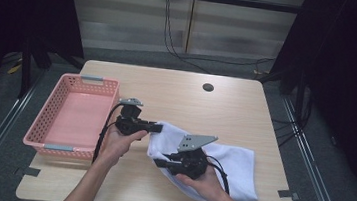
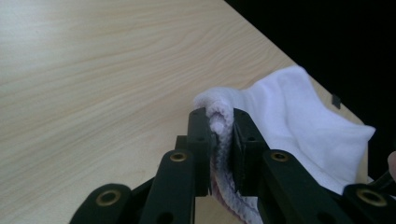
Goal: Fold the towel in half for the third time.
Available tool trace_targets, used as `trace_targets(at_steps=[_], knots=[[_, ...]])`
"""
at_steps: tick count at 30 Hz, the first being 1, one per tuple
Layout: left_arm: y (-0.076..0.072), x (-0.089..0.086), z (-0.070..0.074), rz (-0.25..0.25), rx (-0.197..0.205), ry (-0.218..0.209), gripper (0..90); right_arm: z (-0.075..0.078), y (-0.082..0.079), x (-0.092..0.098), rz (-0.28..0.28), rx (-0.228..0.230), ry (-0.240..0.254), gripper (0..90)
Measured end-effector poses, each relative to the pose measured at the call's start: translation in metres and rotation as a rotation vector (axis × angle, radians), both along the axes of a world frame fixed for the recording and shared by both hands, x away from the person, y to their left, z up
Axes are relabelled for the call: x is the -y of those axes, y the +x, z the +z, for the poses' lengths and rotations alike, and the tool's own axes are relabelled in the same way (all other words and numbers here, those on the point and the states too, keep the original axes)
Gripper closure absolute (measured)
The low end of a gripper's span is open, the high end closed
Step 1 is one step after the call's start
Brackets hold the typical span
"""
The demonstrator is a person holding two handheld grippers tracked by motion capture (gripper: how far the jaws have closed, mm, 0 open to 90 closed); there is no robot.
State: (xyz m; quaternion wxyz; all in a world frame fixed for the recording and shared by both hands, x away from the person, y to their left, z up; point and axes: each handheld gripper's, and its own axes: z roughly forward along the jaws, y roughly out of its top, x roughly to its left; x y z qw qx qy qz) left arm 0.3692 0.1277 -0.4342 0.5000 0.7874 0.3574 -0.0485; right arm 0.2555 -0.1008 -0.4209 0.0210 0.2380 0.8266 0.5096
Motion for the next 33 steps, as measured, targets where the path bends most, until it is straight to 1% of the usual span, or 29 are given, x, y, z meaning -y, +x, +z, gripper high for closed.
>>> trace_targets(at_steps=[1,2,3,5,7,11,13,15,17,18,19,20,21,22,23,24,25,26,27,28,29,30,33], knots=[[-0.001,-0.003,0.003,0.008,0.001,-0.007,80.0,0.003,0.0,-0.002,0.004,0.001,0.01,80.4],[-0.001,-0.006,0.005,0.013,0.003,-0.001,80.0,0.006,0.001,-0.004,0.009,0.005,0.016,80.4],[-0.002,-0.009,0.007,0.019,0.008,0.006,80.0,0.008,0.002,-0.007,0.016,0.008,0.016,80.4],[-0.003,-0.017,0.012,0.029,0.011,0.004,79.9,0.012,0.003,-0.014,0.028,0.014,0.01,80.4],[-0.005,-0.023,0.017,0.041,0.017,0.007,80.0,0.016,0.004,-0.022,0.04,0.017,0.02,80.4],[-0.012,-0.034,0.033,0.077,0.047,0.007,79.9,0.028,0.006,-0.035,0.068,0.035,0.038,80.5],[-0.014,-0.039,0.043,0.082,0.062,0.006,79.9,0.039,0.006,-0.041,0.075,0.063,0.061,80.5],[-0.017,-0.043,0.055,0.096,0.083,0.023,79.9,0.05,0.005,-0.044,0.08,0.079,0.084,80.5],[-0.019,-0.045,0.065,0.103,0.109,0.007,79.7,0.057,0.005,-0.046,0.086,0.092,0.108,80.5],[-0.02,-0.045,0.067,0.104,0.117,0.01,79.6,0.059,0.005,-0.047,0.083,0.096,0.117,80.5],[-0.02,-0.043,0.067,0.103,0.125,0.022,79.3,0.059,0.004,-0.047,0.081,0.102,0.116,80.5],[-0.019,-0.039,0.064,0.089,0.126,0.028,79.1,0.059,0.003,-0.047,0.077,0.105,0.112,80.5],[-0.019,-0.034,0.061,0.076,0.119,0.023,78.9,0.057,0.002,-0.045,0.07,0.102,0.113,80.5],[-0.018,-0.031,0.058,0.068,0.118,0.033,78.9,0.054,0.0,-0.043,0.066,0.101,0.118,80.5],[-0.018,-0.027,0.055,0.064,0.115,0.036,79.0,0.052,-0.002,-0.041,0.059,0.105,0.11,80.5],[-0.017,-0.023,0.053,0.058,0.11,0.035,79.0,0.049,-0.003,-0.037,0.046,0.108,0.107,80.5],[-0.016,-0.019,0.05,0.062,0.106,0.032,79.0,0.046,-0.004,-0.032,0.037,0.101,0.114,80.5],[-0.016,-0.015,0.049,0.062,0.11,0.04,78.9,0.043,-0.004,-0.028,0.028,0.092,0.122,80.5],[-0.015,-0.011,0.047,0.058,0.11,0.041,78.8,0.04,-0.005,-0.023,0.014,0.094,0.124,80.5],[-0.015,-0.009,0.046,0.05,0.104,0.039,78.7,0.038,-0.006,-0.019,0.005,0.09,0.125,80.5],[-0.014,-0.004,0.045,0.042,0.106,0.042,78.6,0.037,-0.007,-0.016,0.003,0.088,0.125,80.4],[-0.014,0.0,0.045,0.042,0.105,0.047,78.6,0.035,-0.009,-0.011,-0.011,0.089,0.125,80.4],[-0.014,0.015,0.042,0.014,0.105,0.058,78.4,0.032,-0.015,0.0,-0.04,0.091,0.121,80.2]])
